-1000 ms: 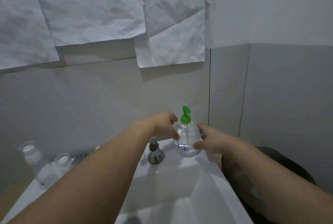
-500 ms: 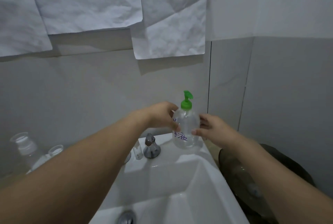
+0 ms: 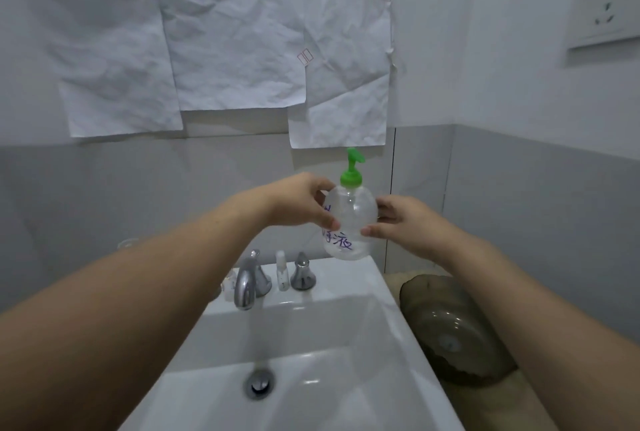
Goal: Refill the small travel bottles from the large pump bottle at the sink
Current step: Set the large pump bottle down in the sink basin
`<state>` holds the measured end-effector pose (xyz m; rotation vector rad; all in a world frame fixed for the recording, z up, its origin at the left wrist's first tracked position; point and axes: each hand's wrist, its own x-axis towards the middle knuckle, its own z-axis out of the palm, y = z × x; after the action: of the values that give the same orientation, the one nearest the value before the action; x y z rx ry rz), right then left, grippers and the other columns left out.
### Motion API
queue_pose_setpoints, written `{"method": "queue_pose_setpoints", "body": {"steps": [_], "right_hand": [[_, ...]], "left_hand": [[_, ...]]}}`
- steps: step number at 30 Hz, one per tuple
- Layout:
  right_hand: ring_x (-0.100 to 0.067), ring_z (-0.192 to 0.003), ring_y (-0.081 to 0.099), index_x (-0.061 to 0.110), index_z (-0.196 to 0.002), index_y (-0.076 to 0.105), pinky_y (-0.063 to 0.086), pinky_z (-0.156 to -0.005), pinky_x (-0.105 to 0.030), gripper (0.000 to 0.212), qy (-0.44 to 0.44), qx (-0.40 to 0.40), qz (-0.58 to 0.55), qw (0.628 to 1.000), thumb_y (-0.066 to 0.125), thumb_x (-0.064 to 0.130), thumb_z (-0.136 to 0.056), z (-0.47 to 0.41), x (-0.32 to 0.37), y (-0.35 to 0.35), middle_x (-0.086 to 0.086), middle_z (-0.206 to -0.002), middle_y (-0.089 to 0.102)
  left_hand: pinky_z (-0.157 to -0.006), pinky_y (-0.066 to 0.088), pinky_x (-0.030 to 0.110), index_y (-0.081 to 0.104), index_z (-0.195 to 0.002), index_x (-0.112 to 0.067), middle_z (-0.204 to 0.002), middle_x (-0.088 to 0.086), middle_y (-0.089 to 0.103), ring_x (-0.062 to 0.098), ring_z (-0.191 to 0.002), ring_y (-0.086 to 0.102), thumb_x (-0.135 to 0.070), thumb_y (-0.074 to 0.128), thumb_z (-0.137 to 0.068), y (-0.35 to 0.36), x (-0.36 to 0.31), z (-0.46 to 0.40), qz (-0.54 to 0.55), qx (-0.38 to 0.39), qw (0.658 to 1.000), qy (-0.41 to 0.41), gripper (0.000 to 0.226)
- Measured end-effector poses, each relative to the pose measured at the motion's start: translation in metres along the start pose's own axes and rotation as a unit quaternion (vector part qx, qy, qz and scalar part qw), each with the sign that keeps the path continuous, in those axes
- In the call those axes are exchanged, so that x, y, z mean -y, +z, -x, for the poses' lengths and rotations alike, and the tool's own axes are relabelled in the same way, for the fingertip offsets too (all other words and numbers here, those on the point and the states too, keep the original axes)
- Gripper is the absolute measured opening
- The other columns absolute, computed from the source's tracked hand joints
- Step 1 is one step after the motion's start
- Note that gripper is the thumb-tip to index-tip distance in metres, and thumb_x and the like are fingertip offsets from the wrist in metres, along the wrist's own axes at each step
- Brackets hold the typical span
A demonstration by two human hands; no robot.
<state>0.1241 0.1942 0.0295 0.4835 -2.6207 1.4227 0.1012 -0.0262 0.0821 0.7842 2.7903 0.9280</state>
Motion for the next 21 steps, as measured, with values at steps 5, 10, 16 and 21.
{"method": "queue_pose_setpoints", "body": {"steps": [5, 10, 16, 21], "right_hand": [[-0.01, -0.105, 0.066, 0.019, -0.116, 0.065, 0.049, -0.1, -0.04, 0.038, -0.001, 0.032, 0.006, 0.999, 0.077, 0.015, -0.08, 0.031, 0.012, 0.017, 0.004, -0.111, 0.072], [-0.01, -0.107, 0.066, 0.015, -0.121, 0.062, 0.049, -0.101, -0.041, 0.044, 0.022, 0.043, -0.007, 0.999, 0.078, 0.016, -0.08, 0.06, 0.005, 0.043, 0.003, -0.114, 0.071], [-0.008, -0.105, 0.067, 0.017, -0.115, 0.064, 0.05, -0.099, -0.042, 0.039, 0.047, 0.066, -0.008, 0.997, 0.078, 0.016, -0.079, 0.09, -0.028, 0.075, 0.006, -0.11, 0.072], [-0.007, -0.103, 0.067, 0.021, -0.112, 0.063, 0.051, -0.096, -0.043, 0.04, 0.068, 0.076, 0.004, 0.995, 0.079, 0.023, -0.075, 0.105, -0.068, 0.106, 0.007, -0.111, 0.07]], "left_hand": [[-0.097, 0.051, 0.038, 0.064, -0.121, -0.018, -0.102, 0.001, 0.074, 0.018, -0.095, 0.071, -0.011, 0.082, -0.073, 0.014, -0.001, 0.045, 0.037, -0.001, 0.999, -0.012, 0.052], [-0.094, 0.053, 0.038, 0.063, -0.12, -0.016, -0.102, 0.003, 0.074, 0.019, -0.095, 0.071, -0.011, 0.082, -0.073, 0.038, 0.012, 0.072, 0.073, 0.011, 0.997, -0.038, 0.05], [-0.096, 0.051, 0.042, 0.063, -0.118, -0.021, -0.103, -0.002, 0.073, 0.016, -0.096, 0.069, -0.024, 0.084, -0.066, 0.087, 0.043, 0.09, 0.082, 0.027, 0.994, -0.07, 0.056], [-0.095, 0.053, 0.041, 0.065, -0.116, -0.024, -0.104, -0.005, 0.073, 0.014, -0.095, 0.07, -0.017, 0.083, -0.066, 0.13, 0.076, 0.096, 0.106, 0.034, 0.99, -0.087, 0.054]]}}
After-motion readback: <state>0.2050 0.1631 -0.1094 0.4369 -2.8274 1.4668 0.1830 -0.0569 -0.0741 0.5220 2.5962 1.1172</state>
